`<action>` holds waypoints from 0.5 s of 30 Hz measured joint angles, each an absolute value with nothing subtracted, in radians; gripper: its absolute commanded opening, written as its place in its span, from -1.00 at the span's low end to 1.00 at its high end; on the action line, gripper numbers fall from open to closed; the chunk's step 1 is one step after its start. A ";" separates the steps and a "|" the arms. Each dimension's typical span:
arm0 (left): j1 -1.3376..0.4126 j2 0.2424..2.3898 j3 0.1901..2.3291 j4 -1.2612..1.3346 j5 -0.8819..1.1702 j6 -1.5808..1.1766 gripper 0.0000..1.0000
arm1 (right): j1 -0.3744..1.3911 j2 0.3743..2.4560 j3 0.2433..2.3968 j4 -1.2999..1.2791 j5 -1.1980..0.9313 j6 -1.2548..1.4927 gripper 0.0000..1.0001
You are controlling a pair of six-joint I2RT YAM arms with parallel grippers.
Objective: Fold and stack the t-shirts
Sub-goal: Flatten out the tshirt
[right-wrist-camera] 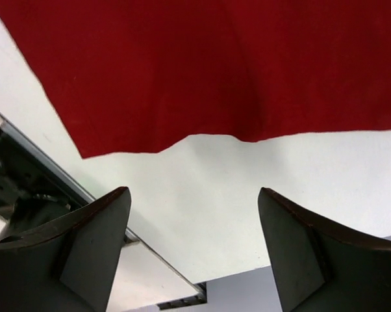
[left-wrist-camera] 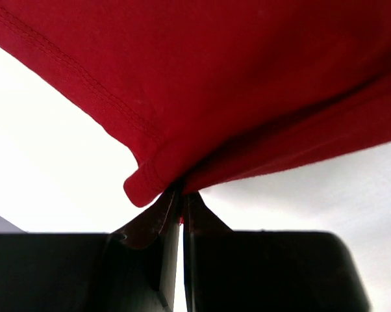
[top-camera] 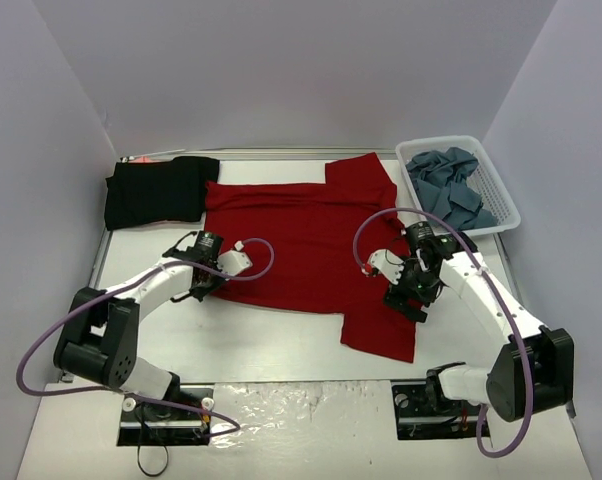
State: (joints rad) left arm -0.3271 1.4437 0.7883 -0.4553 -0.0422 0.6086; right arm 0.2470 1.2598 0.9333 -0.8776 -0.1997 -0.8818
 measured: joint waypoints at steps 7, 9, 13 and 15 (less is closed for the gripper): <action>-0.305 1.539 0.830 -0.423 -0.077 0.557 -0.95 | 0.267 1.361 0.931 -0.912 -0.230 -0.965 0.39; -0.303 1.553 0.836 -0.405 -0.107 0.543 -0.95 | 0.272 1.401 0.930 -0.911 -0.245 -0.978 0.35; -0.282 1.572 0.852 -0.380 -0.147 0.522 -0.95 | 0.309 1.489 0.937 -0.906 -0.267 -0.982 0.28; -0.273 1.581 0.863 -0.369 -0.163 0.516 -0.95 | 0.353 1.521 0.939 -0.900 -0.273 -0.976 0.27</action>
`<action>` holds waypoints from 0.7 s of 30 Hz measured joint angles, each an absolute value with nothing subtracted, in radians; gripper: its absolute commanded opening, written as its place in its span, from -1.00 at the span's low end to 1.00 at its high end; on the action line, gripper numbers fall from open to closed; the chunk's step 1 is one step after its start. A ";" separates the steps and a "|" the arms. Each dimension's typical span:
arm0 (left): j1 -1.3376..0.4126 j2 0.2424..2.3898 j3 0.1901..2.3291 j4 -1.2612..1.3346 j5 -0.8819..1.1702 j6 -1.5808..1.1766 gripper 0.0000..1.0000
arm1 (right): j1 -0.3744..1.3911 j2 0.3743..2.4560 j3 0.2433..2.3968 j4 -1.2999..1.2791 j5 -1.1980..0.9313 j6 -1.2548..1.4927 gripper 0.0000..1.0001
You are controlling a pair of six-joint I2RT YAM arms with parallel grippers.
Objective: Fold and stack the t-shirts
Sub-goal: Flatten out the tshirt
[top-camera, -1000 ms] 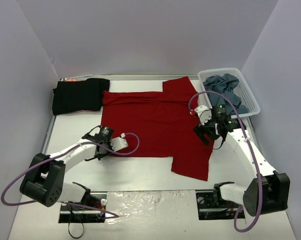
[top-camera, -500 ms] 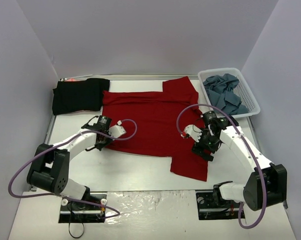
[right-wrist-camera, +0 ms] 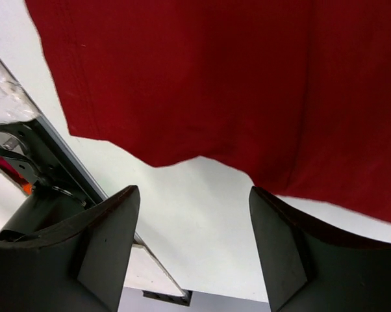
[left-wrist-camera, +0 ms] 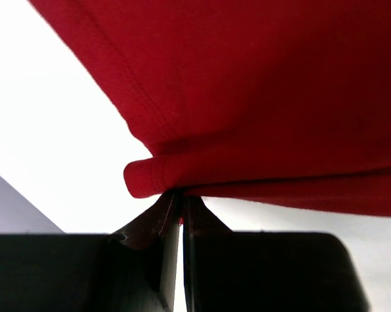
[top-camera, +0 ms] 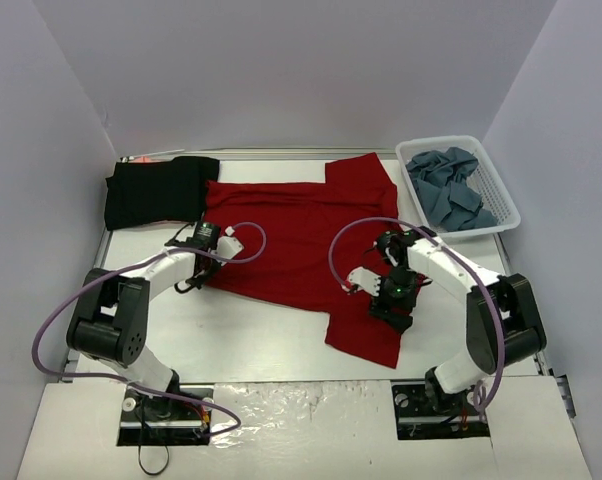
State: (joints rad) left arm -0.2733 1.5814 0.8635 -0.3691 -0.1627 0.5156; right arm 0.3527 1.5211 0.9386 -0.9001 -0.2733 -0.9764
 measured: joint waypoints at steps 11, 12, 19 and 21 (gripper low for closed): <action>-0.243 1.605 0.869 -0.332 -0.203 0.500 -0.95 | 0.620 1.530 0.939 -0.900 -0.288 -0.909 -0.07; -0.239 1.605 0.869 -0.331 -0.204 0.497 -0.95 | 0.627 1.530 0.939 -0.901 -0.286 -0.905 -0.07; -0.233 1.605 0.869 -0.331 -0.205 0.493 -0.95 | 0.710 1.562 0.939 -0.928 -0.276 -0.870 -0.18; -0.233 1.605 0.869 -0.331 -0.204 0.492 -0.95 | 0.735 1.581 0.939 -0.928 -0.276 -0.861 -0.17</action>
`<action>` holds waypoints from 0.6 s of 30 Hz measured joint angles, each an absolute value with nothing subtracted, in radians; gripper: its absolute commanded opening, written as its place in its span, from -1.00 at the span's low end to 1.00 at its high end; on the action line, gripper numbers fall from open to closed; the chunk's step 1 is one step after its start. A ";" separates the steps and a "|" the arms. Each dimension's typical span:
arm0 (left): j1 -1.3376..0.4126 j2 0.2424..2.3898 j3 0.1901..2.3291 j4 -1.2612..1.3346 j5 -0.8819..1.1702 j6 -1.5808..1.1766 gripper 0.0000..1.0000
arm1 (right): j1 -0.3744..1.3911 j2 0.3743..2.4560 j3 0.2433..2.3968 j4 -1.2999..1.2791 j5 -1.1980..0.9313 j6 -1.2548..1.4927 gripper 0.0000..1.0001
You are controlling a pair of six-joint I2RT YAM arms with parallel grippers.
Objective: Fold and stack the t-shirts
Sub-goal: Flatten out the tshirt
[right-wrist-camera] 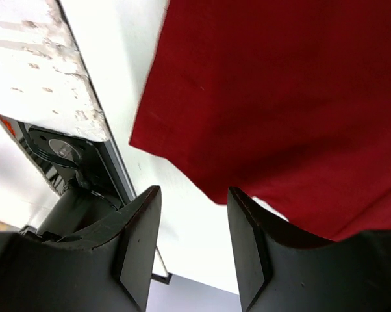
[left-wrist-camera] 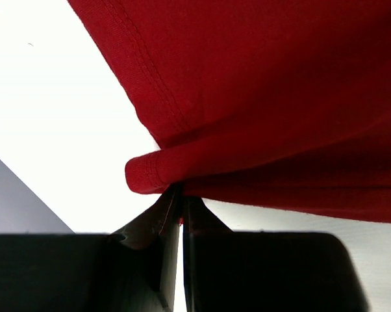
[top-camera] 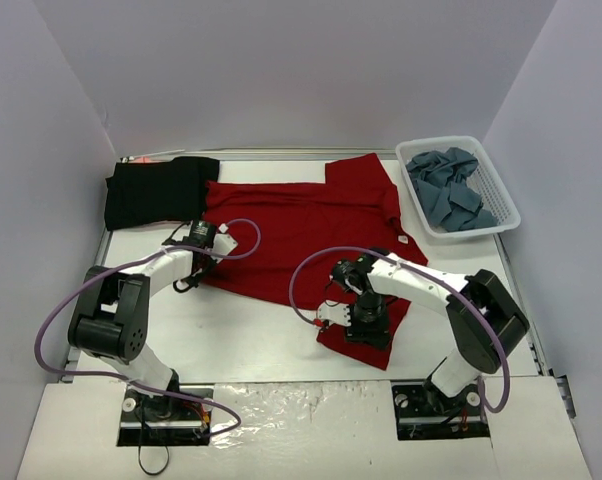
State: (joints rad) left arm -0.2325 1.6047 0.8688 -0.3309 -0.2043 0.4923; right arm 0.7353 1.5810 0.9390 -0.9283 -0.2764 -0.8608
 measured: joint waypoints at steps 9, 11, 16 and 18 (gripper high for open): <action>-0.233 1.605 0.869 -0.331 -0.204 0.488 -0.95 | 0.745 1.736 0.944 -0.879 -0.269 -0.847 -0.02; -0.229 1.605 0.869 -0.330 -0.205 0.488 -0.95 | 0.740 1.758 0.963 -0.896 -0.270 -0.837 0.04; -0.216 1.605 0.869 -0.322 -0.210 0.487 -0.95 | 0.718 1.796 1.007 -0.915 -0.266 -0.831 0.08; -0.215 1.605 0.869 -0.322 -0.213 0.487 -0.95 | 0.698 1.821 1.039 -0.924 -0.266 -0.830 0.08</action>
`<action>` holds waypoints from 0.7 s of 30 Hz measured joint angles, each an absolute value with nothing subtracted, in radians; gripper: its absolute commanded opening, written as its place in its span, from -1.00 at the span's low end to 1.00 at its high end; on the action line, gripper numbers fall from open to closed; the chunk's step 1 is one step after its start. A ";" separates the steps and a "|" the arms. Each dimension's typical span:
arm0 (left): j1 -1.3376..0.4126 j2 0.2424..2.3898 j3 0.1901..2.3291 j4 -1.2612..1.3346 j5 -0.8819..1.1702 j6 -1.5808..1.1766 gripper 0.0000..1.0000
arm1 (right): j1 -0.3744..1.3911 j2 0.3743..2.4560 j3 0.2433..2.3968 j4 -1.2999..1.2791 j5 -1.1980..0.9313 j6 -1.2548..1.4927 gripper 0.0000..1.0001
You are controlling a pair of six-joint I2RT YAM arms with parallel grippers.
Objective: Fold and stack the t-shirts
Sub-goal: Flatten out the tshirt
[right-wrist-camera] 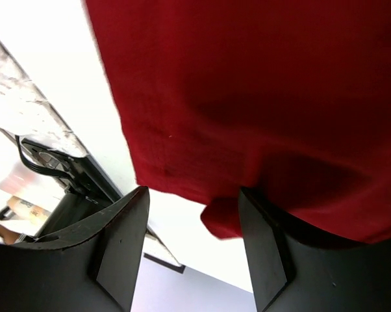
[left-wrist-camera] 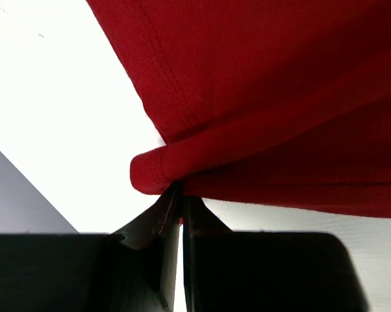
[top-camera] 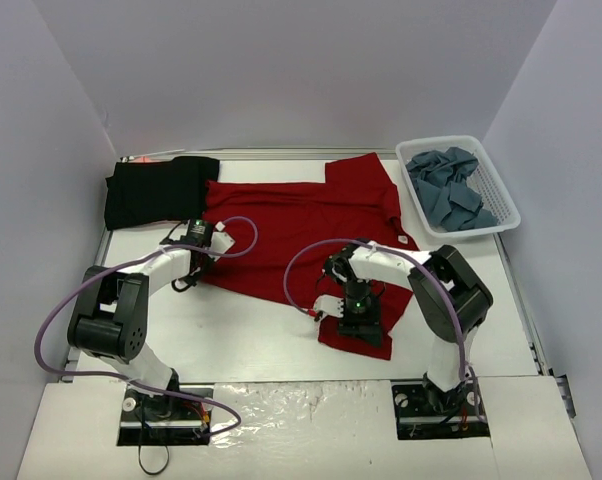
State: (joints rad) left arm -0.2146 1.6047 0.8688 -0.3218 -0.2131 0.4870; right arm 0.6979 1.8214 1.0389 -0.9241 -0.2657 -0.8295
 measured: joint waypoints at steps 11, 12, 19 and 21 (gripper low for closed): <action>-0.193 1.607 0.955 -0.312 -0.230 0.498 -0.95 | 0.623 1.912 1.221 -0.886 -0.248 -0.826 0.13; -0.191 1.608 0.971 -0.311 -0.233 0.498 -0.95 | 0.623 1.913 1.232 -0.871 -0.249 -0.826 0.13; -0.186 1.626 1.012 -0.305 -0.242 0.504 -0.95 | 0.627 1.887 1.224 -0.844 -0.244 -0.826 0.17; -0.184 1.630 1.012 -0.306 -0.241 0.505 -0.95 | 0.630 1.850 1.193 -0.849 -0.239 -0.826 0.17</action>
